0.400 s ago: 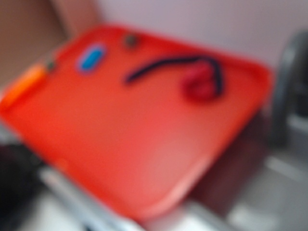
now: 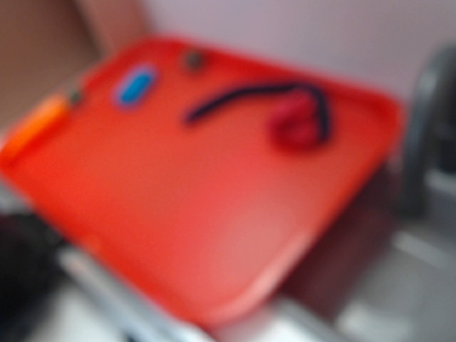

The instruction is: Grab the rock.

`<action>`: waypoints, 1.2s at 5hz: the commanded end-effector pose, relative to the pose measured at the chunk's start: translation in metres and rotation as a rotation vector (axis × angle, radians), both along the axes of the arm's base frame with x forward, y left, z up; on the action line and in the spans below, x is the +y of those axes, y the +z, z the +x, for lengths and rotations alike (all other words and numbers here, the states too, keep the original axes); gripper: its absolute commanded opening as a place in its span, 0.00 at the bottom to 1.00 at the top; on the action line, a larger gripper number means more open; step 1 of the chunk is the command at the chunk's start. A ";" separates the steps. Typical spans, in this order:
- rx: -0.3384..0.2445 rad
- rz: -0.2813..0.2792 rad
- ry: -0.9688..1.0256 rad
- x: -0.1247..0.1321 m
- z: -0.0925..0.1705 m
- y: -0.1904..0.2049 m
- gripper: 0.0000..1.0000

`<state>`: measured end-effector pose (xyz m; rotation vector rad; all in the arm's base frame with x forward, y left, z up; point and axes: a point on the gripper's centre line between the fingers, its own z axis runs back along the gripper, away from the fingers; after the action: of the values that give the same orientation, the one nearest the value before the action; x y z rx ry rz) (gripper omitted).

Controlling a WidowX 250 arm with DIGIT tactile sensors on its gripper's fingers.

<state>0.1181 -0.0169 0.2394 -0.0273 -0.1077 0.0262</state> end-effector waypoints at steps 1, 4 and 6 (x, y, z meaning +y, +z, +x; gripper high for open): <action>-0.258 0.142 0.162 0.011 0.039 -0.012 1.00; -0.310 0.200 0.327 0.061 0.129 -0.082 1.00; -0.253 0.160 0.339 0.095 0.172 -0.131 1.00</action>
<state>0.2827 0.0720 0.0907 0.1470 -0.3015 0.3497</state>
